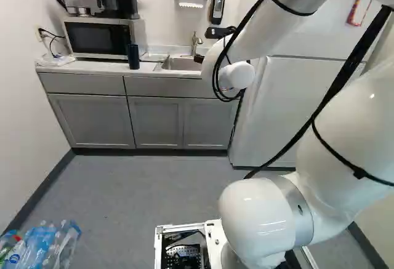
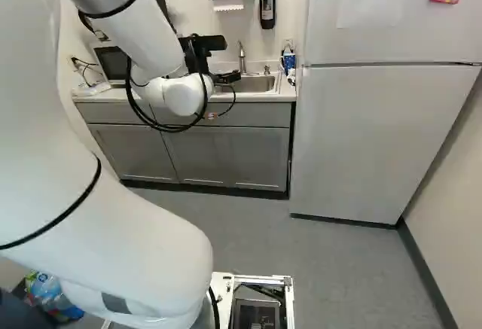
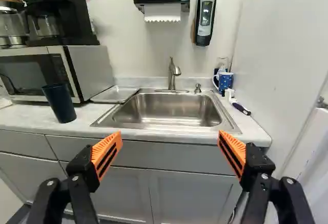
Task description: Rinse the cup and place it in the tray
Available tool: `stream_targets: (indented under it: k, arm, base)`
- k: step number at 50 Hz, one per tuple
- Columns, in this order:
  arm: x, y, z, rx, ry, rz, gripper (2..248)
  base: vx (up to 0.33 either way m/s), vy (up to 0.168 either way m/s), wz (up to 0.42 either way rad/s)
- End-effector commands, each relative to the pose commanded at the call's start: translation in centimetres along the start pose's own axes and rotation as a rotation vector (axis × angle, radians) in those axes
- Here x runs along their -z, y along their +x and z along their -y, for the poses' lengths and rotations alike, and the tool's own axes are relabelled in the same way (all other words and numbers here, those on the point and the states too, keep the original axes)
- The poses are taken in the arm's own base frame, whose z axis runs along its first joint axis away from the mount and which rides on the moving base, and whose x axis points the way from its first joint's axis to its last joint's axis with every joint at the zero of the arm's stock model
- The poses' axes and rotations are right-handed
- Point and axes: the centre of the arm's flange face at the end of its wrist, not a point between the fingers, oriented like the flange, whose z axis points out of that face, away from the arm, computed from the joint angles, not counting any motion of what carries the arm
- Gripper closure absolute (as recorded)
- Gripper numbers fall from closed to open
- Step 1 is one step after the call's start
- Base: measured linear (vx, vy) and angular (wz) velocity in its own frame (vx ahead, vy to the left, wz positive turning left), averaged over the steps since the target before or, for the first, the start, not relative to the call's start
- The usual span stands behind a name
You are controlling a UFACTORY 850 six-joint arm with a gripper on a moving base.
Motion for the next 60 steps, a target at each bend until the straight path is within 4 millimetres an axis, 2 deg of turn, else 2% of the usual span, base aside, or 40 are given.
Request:
stream_targets:
  k: [60]
  arm:
    - [-2.1,5.4,0.0,0.0,-0.001,0.007,3]
  base:
    - [0.0,0.0,0.0]
